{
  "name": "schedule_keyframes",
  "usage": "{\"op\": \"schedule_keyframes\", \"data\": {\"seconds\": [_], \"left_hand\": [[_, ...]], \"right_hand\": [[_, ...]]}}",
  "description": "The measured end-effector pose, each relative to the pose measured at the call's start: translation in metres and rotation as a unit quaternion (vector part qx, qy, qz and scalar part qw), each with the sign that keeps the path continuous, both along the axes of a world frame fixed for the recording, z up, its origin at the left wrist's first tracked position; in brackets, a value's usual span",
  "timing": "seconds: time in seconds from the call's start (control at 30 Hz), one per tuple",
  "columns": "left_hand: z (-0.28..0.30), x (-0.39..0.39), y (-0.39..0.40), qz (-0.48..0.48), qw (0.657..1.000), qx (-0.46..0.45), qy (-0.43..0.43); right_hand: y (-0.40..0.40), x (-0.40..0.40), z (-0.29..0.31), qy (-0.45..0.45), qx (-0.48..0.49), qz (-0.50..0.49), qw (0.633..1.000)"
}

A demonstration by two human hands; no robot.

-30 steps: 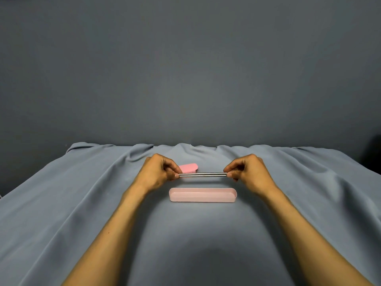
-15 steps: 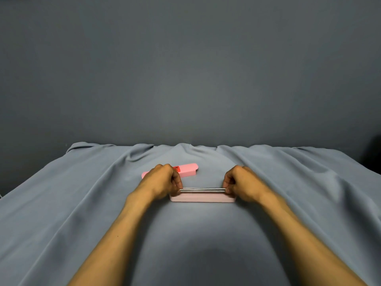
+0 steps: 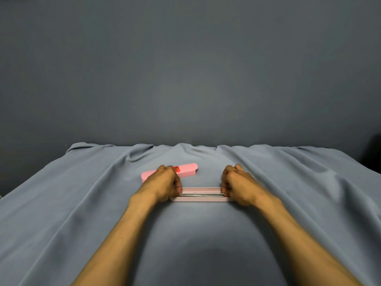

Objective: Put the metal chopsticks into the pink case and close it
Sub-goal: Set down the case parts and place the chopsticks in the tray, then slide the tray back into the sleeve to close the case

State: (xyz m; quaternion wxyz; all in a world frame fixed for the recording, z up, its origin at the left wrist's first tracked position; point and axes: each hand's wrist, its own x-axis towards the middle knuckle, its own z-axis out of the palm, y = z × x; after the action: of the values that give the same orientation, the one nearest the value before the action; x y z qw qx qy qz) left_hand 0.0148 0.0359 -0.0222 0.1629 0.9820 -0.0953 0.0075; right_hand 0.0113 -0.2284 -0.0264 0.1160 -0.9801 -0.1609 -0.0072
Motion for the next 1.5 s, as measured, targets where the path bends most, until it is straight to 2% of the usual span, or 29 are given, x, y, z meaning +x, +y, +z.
{"op": "schedule_keyframes", "data": {"seconds": [0.27, 1.13, 1.37, 1.5], "left_hand": [[-0.003, -0.001, -0.002, 0.017, 1.000, -0.006, 0.018], [-0.002, -0.004, -0.001, 0.041, 0.999, -0.025, -0.010], [0.000, 0.000, 0.007, 0.049, 0.997, -0.058, -0.002], [-0.001, 0.003, 0.018, 0.093, 0.988, -0.107, -0.061]], "right_hand": [[-0.002, 0.005, -0.003, 0.016, 0.043, -0.043, 0.998], [-0.010, 0.014, -0.009, 0.025, 0.104, -0.017, 0.994], [-0.015, 0.016, -0.009, 0.020, 0.229, -0.023, 0.973], [-0.016, 0.020, -0.016, 0.040, 0.325, -0.050, 0.944]]}}
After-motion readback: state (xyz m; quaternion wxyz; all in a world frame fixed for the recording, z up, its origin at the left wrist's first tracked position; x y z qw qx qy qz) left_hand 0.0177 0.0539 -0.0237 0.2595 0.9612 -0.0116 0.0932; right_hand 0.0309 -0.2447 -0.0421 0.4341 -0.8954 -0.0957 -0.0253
